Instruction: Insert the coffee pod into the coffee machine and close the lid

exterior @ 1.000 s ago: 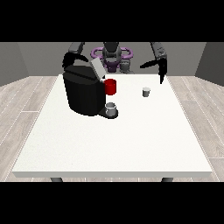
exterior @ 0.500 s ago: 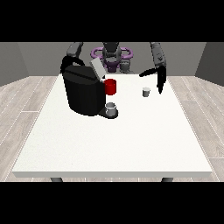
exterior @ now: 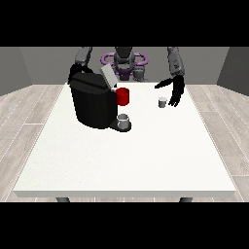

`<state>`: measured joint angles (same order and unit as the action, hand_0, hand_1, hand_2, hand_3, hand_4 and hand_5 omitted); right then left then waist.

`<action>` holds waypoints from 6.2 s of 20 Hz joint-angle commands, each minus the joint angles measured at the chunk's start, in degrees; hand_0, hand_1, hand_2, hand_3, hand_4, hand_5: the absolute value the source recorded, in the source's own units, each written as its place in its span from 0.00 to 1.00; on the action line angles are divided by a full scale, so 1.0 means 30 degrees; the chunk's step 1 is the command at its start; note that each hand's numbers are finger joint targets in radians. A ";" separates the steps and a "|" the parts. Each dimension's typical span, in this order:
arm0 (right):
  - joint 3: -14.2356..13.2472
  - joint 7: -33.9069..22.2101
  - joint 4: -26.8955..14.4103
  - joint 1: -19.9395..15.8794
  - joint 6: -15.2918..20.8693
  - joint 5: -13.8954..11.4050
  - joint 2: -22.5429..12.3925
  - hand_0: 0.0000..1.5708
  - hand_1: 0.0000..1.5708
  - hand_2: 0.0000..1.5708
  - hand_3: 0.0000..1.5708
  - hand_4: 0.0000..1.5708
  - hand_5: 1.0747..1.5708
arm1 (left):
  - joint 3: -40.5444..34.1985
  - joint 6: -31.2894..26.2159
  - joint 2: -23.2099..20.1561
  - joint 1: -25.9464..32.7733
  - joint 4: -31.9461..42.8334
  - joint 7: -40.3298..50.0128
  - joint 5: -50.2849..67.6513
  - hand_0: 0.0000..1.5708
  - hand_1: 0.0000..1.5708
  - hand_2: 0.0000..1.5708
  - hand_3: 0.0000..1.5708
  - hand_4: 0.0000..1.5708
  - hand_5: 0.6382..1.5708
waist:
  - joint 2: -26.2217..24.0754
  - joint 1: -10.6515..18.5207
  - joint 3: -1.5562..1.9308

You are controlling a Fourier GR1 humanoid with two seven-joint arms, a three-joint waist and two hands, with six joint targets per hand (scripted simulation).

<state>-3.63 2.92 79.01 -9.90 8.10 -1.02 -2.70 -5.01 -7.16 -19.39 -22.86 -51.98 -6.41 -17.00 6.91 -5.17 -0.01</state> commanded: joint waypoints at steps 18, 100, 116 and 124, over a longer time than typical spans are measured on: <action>0.0851 -0.1193 0.1185 -0.0551 -0.0020 0.0205 0.0257 0.00 0.00 0.00 0.00 0.31 1.00 | -0.0068 0.4453 -0.1009 -0.2070 0.5768 -0.3344 -0.4414 0.44 0.44 0.54 0.41 0.18 1.00 | 0.0852 -0.1385 -0.0011; -0.0334 0.0263 -0.0510 -0.3043 0.0125 0.1249 -0.0182 0.00 0.00 0.00 0.00 0.29 1.00 | -0.0875 -0.0658 -0.1868 -1.4561 0.5332 -0.0506 -0.6685 0.75 0.75 0.81 0.77 0.33 1.00 | 0.2630 -0.3502 0.0006; 0.0533 -0.0044 0.0358 -0.2639 0.0729 0.0677 0.0444 0.00 0.00 0.00 0.00 0.26 1.00 | -0.0852 -0.0987 -0.2287 -1.4720 0.6090 0.0033 -0.7327 0.74 0.74 0.76 0.67 0.29 1.00 | 0.2582 -0.3973 0.0003; 0.0589 -0.0389 0.0375 -0.3459 0.1124 0.0575 0.0635 0.00 0.00 0.00 0.00 0.29 1.00 | -0.0915 -0.0984 -0.2741 -1.5257 0.5990 -0.0593 -0.7517 0.68 0.68 0.71 0.60 0.24 1.00 | 0.3169 -0.3749 0.0003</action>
<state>-2.55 3.31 79.55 -19.01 10.33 1.42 -1.37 -7.31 -9.59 -26.03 -67.48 -34.71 -7.98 -39.24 15.60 -16.52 0.04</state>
